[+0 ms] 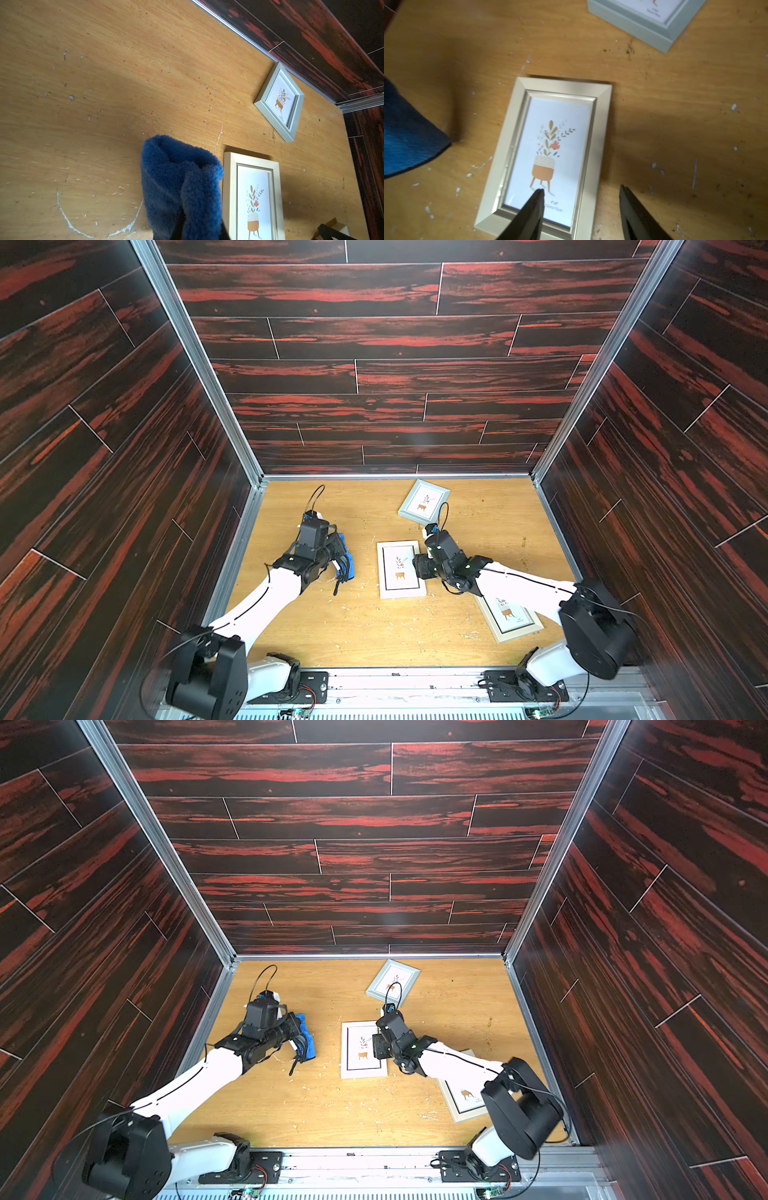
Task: Wipe the picture frame with a cloth
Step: Wipe the dirt from the picture frame.
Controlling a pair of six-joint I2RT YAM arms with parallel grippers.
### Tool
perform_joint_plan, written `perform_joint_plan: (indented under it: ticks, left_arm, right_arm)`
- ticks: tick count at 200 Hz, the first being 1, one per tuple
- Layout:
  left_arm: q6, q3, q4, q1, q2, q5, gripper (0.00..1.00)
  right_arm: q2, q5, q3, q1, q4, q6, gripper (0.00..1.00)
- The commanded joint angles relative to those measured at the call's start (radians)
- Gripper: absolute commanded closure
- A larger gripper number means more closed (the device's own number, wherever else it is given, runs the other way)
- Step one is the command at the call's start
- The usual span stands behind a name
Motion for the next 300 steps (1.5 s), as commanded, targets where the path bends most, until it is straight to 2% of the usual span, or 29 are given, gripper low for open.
perform_joint_plan:
  ticks: [1, 66, 89, 117, 176, 190, 205, 249, 263, 300]
  left_arm:
    - [0.033, 0.076, -0.078, -0.006, 0.106, 0.073, 1.0]
    - [0.026, 0.272, -0.127, -0.134, 0.353, 0.123, 1.0]
    - [0.023, 0.321, -0.144, -0.168, 0.425, 0.136, 1.0]
    - [-0.01, 0.373, -0.149, -0.189, 0.528, 0.184, 1.0]
    - [-0.052, 0.491, -0.176, -0.228, 0.73, 0.234, 1.0]
    - [-0.053, 0.51, -0.19, -0.228, 0.751, 0.222, 1.0]
    - [-0.036, 0.514, -0.23, -0.219, 0.736, 0.159, 1.0]
    - [0.017, 0.413, -0.258, -0.147, 0.624, 0.038, 1.0]
    - [0.029, 0.431, -0.267, -0.159, 0.643, 0.07, 1.0]
    - [-0.058, 0.549, -0.187, -0.245, 0.758, 0.128, 1.0]
  right_arm:
    - [0.06, 0.018, 0.029, -0.003, -0.075, 0.052, 0.41]
    - [0.199, -0.17, 0.062, -0.046, -0.057, 0.09, 0.46]
    - [0.231, -0.195, 0.08, -0.054, -0.062, 0.083, 0.49]
    - [0.263, -0.185, 0.106, -0.058, -0.086, 0.069, 0.57]
    - [0.291, -0.181, 0.135, -0.057, -0.099, 0.066, 0.79]
    - [0.292, -0.158, 0.14, -0.058, -0.108, 0.074, 0.82]
    - [0.29, -0.129, 0.141, -0.06, -0.121, 0.083, 0.85]
    - [0.292, -0.087, 0.13, -0.064, -0.126, 0.093, 0.9]
    - [0.291, -0.104, 0.128, -0.063, -0.113, 0.09, 0.91]
    - [0.294, -0.143, 0.139, -0.052, -0.092, 0.091, 0.92]
